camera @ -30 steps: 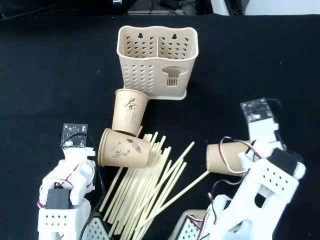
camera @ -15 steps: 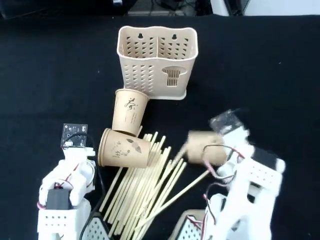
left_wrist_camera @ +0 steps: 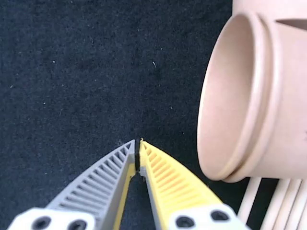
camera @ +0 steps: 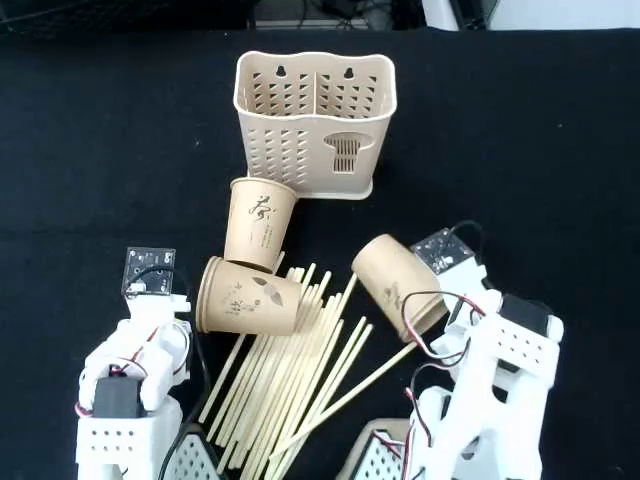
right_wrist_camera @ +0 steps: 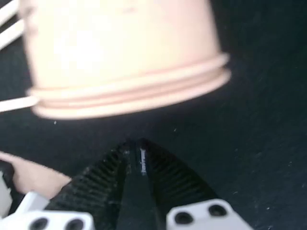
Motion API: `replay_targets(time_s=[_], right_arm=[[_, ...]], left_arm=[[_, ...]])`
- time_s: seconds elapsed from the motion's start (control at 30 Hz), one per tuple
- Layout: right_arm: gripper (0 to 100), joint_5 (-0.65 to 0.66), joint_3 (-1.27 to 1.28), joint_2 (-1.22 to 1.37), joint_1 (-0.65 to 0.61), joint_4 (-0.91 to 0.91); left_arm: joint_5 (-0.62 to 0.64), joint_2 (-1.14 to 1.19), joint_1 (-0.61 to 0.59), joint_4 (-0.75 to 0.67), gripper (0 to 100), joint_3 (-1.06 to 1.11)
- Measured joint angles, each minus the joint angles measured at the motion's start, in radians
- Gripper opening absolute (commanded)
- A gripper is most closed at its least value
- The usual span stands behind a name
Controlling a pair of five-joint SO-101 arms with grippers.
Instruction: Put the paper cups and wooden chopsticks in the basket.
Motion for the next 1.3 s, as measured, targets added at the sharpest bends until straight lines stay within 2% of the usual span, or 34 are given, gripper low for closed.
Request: replay_targets(time_s=[0.2, 0.4, 0.5, 0.7, 0.83, 1.0, 1.17, 1.3], right_arm=[[2.9, 0.0, -0.031, -0.121, 0.018, 0.018], [23.7, 0.0, -0.014, -0.427, 0.02, 0.015], [24.4, 0.009, 0.068, -0.609, 0.021, -0.049], [25.9, 0.255, 0.342, -0.976, 0.021, -0.213], [26.5, 0.344, 0.405, -1.005, 0.021, -0.247], [26.3, 0.318, 0.405, -1.005, 0.011, -0.235], [26.2, 0.153, 0.324, -1.005, -0.061, -0.101], [26.1, 0.117, 0.226, -1.005, -0.138, 0.052]], left_arm=[[0.0, 0.0, 0.0, 0.0, 3, 0.0], [0.0, 0.0, 0.0, 0.0, 3, 0.0], [0.0, 0.0, 0.0, 0.0, 3, 0.0], [0.0, 0.0, 0.0, 0.0, 3, 0.0], [0.0, 0.0, 0.0, 0.0, 3, 0.0], [0.0, 0.0, 0.0, 0.0, 3, 0.0], [0.0, 0.0, 0.0, 0.0, 3, 0.0], [0.0, 0.0, 0.0, 0.0, 3, 0.0]])
